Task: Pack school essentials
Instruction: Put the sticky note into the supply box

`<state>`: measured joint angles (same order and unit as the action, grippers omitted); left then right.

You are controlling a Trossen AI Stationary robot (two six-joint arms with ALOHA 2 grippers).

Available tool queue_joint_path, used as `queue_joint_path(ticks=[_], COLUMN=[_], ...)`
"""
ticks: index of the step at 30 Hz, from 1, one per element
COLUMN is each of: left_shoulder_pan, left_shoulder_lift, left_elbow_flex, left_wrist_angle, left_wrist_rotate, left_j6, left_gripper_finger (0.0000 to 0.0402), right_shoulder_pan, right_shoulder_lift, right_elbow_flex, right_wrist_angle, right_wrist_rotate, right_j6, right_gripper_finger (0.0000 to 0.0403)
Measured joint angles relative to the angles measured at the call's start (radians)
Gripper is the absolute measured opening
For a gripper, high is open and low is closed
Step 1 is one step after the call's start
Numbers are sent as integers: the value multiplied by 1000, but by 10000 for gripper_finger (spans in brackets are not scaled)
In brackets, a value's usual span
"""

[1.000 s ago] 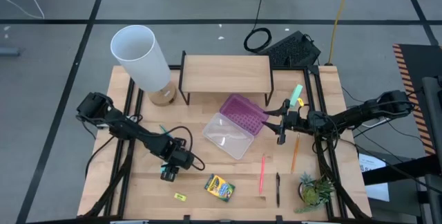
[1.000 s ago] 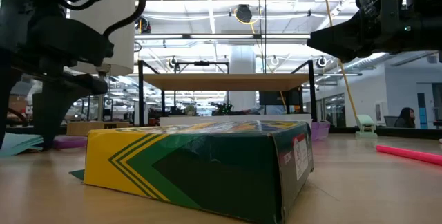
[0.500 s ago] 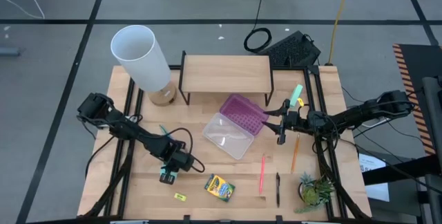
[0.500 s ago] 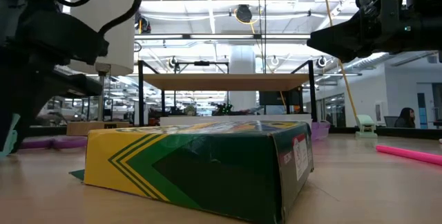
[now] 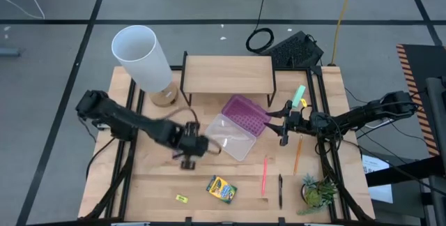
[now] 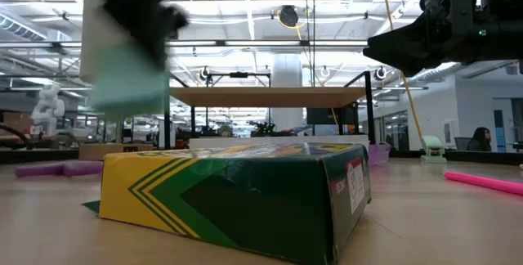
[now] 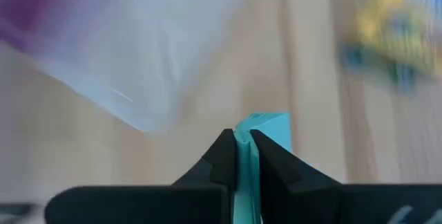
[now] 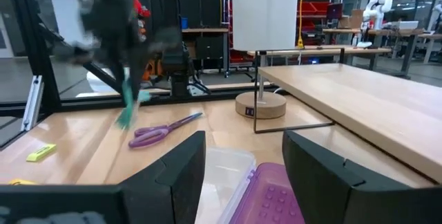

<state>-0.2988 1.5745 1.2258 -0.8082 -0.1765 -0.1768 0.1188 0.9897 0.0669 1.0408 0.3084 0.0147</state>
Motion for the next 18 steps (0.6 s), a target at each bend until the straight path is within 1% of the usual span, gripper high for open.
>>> queue_joint_path(ticks=[3,7,11,14,18], left_shoulder_pan=[72,180,275,330,377], left_shoulder_lift=[-13,-18,30,83,152], left_elbow_flex=[47,49,-7,-15,-14], left_wrist_angle=[68,226,389,456,497], left_wrist_rotate=[-55,-54,29,92,180], left_j6=[0,18,56,57,41], left_gripper_finger=[25,41,48,40,34], right_shoulder_pan=[0,0,0,0,0], right_shoulder_lift=[0,0,0,0,0], right_elbow_flex=[0,0,0,0,0], right_wrist_angle=[-7,-32,-47,-52,-59], right_wrist_rotate=[0,0,0,0,0], right_j6=[4,8,9,17,27], right_gripper_finger=[185,185,185,185,185])
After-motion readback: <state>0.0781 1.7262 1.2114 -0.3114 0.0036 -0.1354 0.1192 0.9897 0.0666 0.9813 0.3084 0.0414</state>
